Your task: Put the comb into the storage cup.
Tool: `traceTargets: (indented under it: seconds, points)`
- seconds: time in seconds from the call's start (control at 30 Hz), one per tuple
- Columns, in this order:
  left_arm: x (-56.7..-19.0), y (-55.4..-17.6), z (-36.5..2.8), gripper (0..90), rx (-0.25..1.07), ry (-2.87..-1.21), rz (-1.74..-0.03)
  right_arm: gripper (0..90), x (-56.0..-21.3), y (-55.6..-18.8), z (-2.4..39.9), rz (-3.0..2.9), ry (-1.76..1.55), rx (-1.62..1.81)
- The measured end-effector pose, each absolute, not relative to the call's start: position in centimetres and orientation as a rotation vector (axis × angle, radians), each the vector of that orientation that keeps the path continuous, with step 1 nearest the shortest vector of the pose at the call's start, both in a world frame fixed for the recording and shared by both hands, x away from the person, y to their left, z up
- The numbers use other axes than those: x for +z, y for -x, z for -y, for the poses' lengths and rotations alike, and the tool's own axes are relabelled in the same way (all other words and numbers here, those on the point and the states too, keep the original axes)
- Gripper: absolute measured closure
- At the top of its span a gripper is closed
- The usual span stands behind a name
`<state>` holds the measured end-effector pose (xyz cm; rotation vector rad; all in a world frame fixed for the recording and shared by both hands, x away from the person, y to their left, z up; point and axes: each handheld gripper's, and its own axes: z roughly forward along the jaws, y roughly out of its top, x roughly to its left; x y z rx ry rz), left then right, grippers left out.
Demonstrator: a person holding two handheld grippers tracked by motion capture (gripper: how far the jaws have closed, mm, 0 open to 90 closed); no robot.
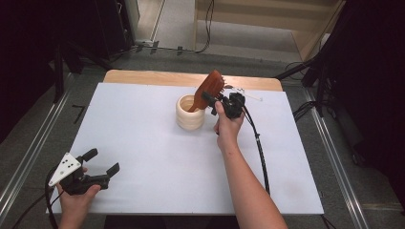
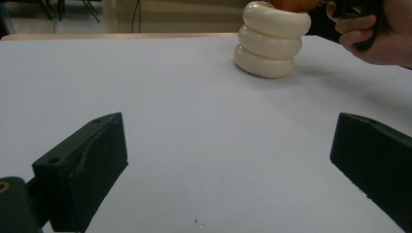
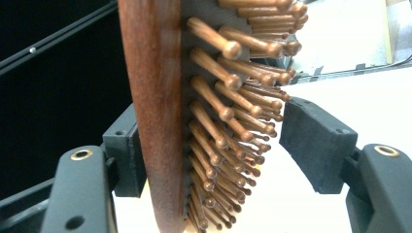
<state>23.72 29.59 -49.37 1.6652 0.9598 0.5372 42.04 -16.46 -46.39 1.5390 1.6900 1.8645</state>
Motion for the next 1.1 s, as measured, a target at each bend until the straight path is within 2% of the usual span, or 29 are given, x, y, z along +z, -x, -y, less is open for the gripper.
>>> traceTargets:
  seconds: [0.13, 0.33, 0.4, 1.1]
  points:
    - [-49.4, -23.7, -29.6, 0.1, 0.536, -1.662, -0.958, 15.0, -46.3, -42.0, 16.5, -1.711, -1.542, 1.86]
    - [-49.4, -23.8, -29.6, 0.1, 0.537, -1.665, -0.958, 8.6, -46.0, -41.8, 16.6, -1.734, -1.509, 1.837]
    - [-49.4, -23.8, -29.6, 0.1, 0.538, -1.665, -0.957, 0.0, -45.9, -41.9, 16.6, -1.749, -1.495, 1.841]
    - [-49.4, -23.7, -29.6, 0.1, 0.538, -1.67, -0.953, 0.0, -44.0, -40.1, 17.1, -1.827, -1.365, 1.726]
